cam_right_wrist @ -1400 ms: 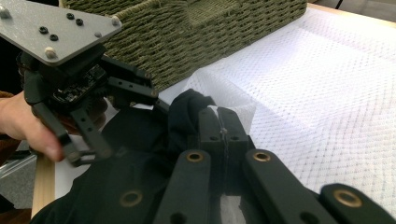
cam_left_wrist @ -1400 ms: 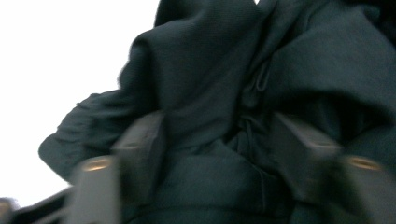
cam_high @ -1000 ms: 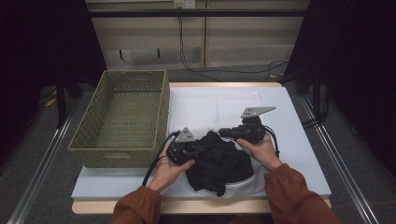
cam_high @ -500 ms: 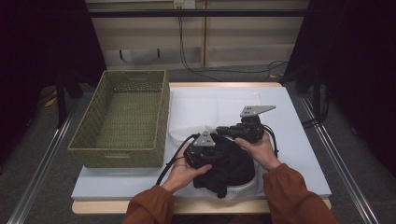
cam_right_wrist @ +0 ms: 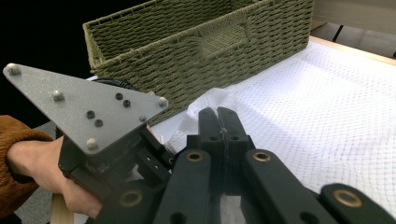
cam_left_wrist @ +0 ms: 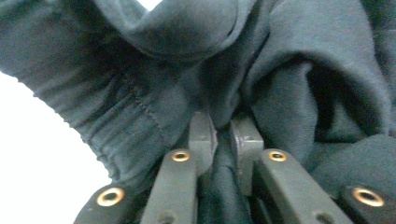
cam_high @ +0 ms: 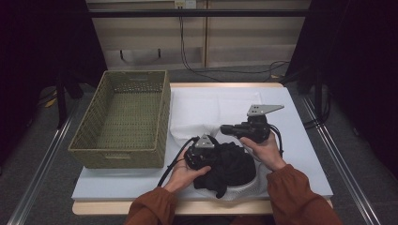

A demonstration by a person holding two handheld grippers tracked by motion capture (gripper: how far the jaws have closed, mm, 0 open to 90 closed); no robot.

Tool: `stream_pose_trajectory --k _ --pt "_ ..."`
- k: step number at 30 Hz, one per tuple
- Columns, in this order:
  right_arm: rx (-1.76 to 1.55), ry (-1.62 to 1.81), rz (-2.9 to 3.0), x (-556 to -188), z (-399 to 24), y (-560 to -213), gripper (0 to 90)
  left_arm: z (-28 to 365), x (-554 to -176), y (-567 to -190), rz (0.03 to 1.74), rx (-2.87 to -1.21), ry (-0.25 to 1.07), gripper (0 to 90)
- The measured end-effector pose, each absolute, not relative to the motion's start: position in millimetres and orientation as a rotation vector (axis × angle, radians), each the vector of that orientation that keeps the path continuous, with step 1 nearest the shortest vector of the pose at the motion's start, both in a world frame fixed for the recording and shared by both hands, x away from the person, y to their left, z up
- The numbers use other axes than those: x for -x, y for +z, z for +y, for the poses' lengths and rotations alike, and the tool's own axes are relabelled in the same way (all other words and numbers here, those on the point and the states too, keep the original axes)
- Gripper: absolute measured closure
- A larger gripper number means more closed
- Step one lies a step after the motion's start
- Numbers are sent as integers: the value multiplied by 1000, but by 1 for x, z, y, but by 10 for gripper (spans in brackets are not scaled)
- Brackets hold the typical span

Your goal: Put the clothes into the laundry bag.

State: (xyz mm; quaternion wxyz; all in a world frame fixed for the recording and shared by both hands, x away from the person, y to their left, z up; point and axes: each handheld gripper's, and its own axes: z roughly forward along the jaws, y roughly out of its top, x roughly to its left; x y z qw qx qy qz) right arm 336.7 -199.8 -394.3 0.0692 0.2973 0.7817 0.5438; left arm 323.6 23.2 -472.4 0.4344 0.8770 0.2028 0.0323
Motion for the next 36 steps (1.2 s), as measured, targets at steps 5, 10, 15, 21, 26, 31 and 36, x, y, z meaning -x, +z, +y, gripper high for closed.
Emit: stream_pose_trajectory --k 5,10,15,21,26,31,36 --pt "-909 1627 2364 -339 -199 -398 900 37 -321 -459 468 -2169 65 719" --pt "-915 1614 2358 -339 -199 -400 900 53 -317 -447 473 -2114 77 680" --pt "-922 1604 2366 -341 -199 -402 900 67 -313 -434 486 -2058 96 657" --pt "-925 1606 2361 -341 -201 -402 900 84 -314 -444 560 -2098 114 579" --pt "-933 1597 2361 -342 -202 -403 900 87 -313 -451 603 -2107 156 488" --pt "-933 1598 2362 -342 -202 -404 900 80 -312 -457 612 -2147 169 453" --pt "-923 1595 2367 -341 -200 -403 900 72 -316 -456 578 -2122 145 745"
